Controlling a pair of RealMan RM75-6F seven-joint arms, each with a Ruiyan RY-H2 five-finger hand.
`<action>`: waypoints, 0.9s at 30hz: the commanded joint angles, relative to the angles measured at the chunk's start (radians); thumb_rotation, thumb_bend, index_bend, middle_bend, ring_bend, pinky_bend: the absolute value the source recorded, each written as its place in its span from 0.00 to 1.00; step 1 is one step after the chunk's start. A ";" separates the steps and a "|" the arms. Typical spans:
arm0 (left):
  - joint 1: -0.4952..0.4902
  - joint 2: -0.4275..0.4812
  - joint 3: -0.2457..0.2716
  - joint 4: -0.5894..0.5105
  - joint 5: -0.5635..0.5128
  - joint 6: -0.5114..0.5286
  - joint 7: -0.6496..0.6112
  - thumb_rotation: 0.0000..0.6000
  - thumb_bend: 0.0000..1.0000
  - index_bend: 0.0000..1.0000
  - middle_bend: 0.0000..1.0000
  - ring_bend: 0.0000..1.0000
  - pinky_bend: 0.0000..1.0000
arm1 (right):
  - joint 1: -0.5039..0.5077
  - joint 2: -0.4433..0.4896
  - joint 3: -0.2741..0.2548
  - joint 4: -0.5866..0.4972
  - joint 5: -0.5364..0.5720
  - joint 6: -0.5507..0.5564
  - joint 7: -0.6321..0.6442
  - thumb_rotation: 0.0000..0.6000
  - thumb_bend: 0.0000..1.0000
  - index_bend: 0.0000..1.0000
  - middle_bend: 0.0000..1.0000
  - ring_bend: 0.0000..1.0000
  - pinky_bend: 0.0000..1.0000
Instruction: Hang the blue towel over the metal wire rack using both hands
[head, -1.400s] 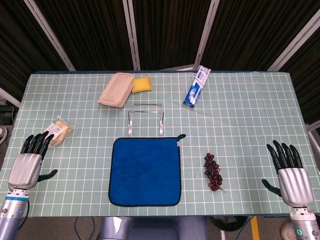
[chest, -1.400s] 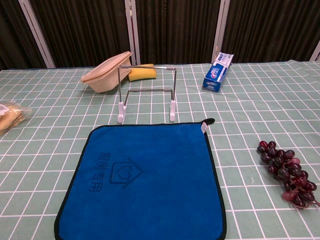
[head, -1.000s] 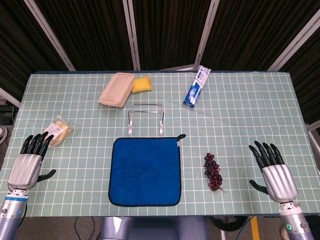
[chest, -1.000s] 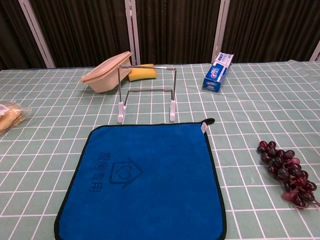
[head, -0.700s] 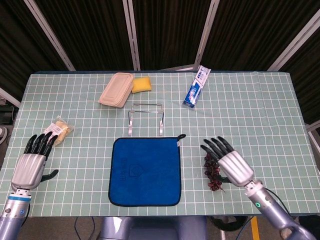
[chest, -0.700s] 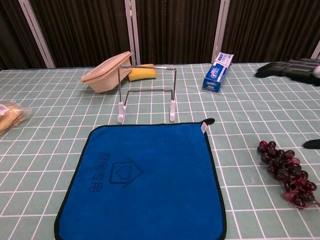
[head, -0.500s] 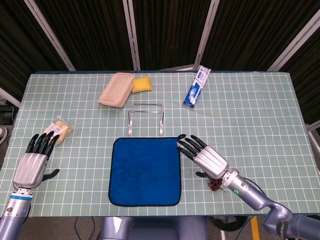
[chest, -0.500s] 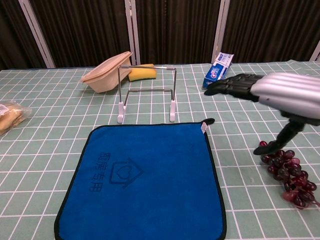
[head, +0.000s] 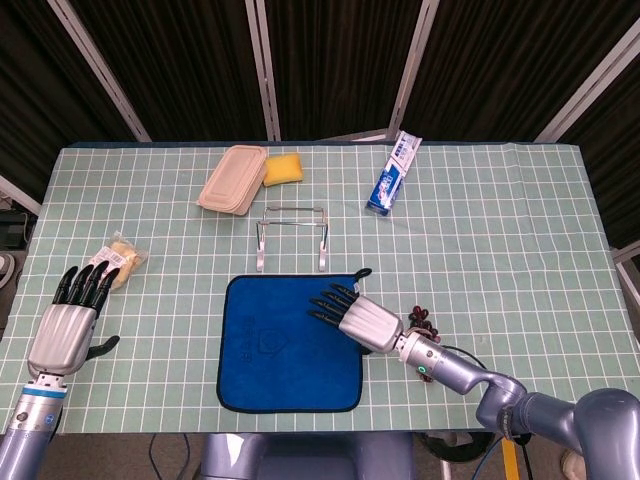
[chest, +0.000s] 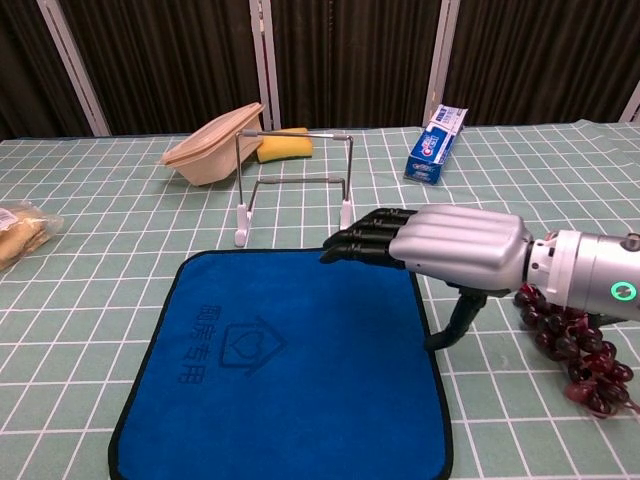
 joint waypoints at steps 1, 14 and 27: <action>-0.003 -0.002 0.000 0.007 -0.006 -0.010 0.002 1.00 0.01 0.00 0.00 0.00 0.00 | 0.019 -0.025 -0.009 0.041 0.003 0.011 -0.010 1.00 0.00 0.00 0.00 0.00 0.00; -0.007 -0.009 -0.001 0.016 -0.011 -0.019 0.005 1.00 0.01 0.00 0.00 0.00 0.00 | 0.050 -0.077 -0.051 0.164 0.009 0.036 -0.030 1.00 0.00 0.00 0.00 0.00 0.00; -0.012 -0.011 -0.002 0.021 -0.018 -0.030 0.006 1.00 0.01 0.00 0.00 0.00 0.00 | 0.055 -0.066 -0.098 0.206 0.022 0.083 0.001 1.00 0.00 0.00 0.00 0.00 0.00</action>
